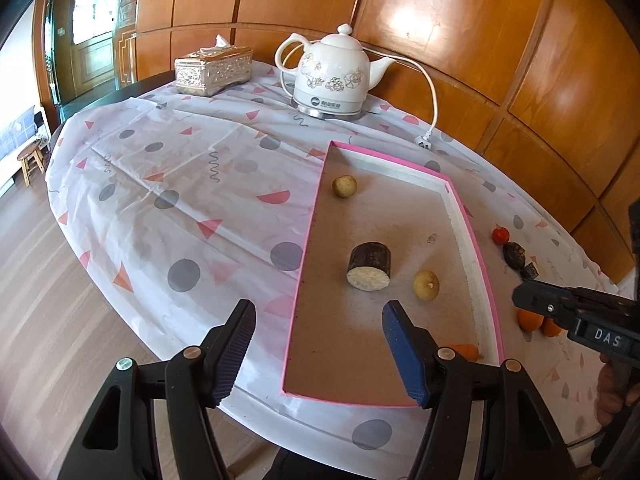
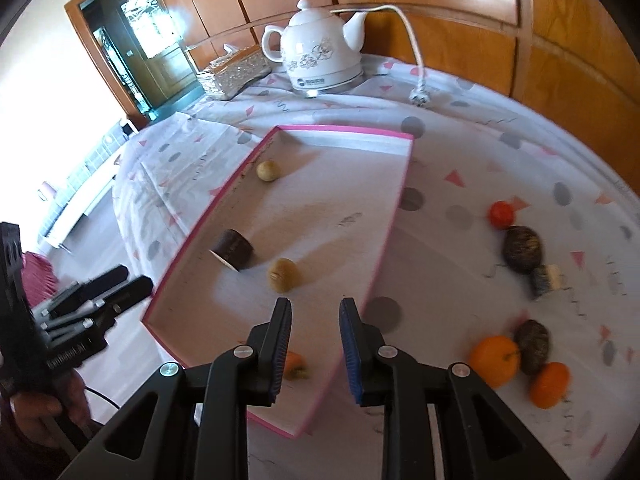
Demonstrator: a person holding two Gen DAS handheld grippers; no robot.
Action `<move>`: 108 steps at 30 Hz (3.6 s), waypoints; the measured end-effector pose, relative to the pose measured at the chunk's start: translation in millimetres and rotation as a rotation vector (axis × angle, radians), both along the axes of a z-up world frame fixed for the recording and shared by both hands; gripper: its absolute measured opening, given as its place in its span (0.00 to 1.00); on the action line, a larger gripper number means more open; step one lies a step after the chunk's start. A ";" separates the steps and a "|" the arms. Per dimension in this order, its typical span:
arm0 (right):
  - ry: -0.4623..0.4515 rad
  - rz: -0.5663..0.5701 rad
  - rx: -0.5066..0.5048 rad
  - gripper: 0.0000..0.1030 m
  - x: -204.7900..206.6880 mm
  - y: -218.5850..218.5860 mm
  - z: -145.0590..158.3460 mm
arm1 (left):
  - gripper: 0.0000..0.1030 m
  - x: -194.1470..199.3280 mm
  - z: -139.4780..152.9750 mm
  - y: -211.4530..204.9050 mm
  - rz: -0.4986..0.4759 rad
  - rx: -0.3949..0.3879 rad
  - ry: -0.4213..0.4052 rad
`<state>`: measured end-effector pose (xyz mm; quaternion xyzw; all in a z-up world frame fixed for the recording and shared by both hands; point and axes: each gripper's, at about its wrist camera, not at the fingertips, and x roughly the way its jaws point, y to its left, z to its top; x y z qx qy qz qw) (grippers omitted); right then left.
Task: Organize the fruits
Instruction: 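Carry the carrot into the pink tray and open the right gripper, then withdraw the right tool from the tray, then move the left tool toward the mandarin orange with a stem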
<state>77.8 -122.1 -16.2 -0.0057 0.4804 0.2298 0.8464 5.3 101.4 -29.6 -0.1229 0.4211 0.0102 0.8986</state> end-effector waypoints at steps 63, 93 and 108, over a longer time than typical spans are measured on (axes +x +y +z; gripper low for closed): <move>-0.106 -0.587 -0.201 0.30 -50.5 -236.2 17.8 | 0.67 27.7 21.9 -137.9 -0.317 0.136 -0.068; 0.008 -1.081 -0.210 0.30 -80.0 -407.9 -3.6 | 0.67 51.3 -0.3 -234.5 -0.542 0.195 -0.014; 0.053 -1.401 -0.114 0.34 -120.3 -463.3 -10.1 | 0.67 65.7 -22.7 -269.1 -0.629 0.209 0.045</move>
